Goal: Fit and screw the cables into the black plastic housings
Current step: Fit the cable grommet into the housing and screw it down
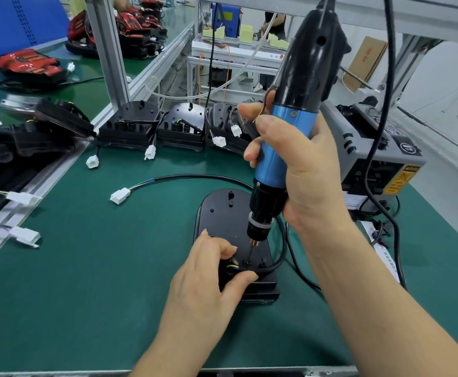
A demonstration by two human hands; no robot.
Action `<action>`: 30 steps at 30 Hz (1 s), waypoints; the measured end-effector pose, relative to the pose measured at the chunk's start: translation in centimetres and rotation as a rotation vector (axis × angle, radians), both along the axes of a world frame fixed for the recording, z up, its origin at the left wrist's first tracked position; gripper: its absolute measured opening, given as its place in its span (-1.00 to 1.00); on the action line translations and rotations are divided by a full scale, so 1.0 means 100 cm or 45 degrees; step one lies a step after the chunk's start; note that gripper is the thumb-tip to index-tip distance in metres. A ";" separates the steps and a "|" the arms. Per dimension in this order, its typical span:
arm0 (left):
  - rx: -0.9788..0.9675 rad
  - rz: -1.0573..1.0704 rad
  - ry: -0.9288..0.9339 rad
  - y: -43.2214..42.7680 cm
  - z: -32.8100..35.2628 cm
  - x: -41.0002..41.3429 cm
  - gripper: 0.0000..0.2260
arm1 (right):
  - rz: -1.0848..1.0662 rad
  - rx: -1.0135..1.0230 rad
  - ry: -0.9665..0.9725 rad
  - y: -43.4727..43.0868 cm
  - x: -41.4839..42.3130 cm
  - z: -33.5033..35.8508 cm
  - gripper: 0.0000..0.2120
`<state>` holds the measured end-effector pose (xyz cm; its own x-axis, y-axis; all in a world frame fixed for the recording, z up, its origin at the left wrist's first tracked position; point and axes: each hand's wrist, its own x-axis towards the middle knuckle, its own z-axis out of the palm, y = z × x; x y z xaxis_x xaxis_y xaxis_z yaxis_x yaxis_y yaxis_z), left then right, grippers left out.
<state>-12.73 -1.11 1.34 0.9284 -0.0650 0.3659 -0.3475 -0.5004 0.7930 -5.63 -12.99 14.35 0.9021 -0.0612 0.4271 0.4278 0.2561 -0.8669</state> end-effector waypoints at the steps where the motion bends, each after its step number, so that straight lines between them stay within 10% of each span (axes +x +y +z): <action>1: 0.002 -0.003 -0.009 0.000 -0.001 0.000 -0.62 | 0.004 0.001 -0.003 0.000 0.000 0.001 -0.82; 30: 0.070 -0.018 -0.083 0.002 0.004 0.000 -0.71 | -0.172 0.037 -0.010 -0.014 -0.008 -0.002 -0.79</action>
<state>-12.75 -0.96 1.76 0.9017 -0.0999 0.4207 -0.4047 -0.5373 0.7399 -6.40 -14.42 14.10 0.8814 -0.1947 0.4303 0.4668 0.2205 -0.8564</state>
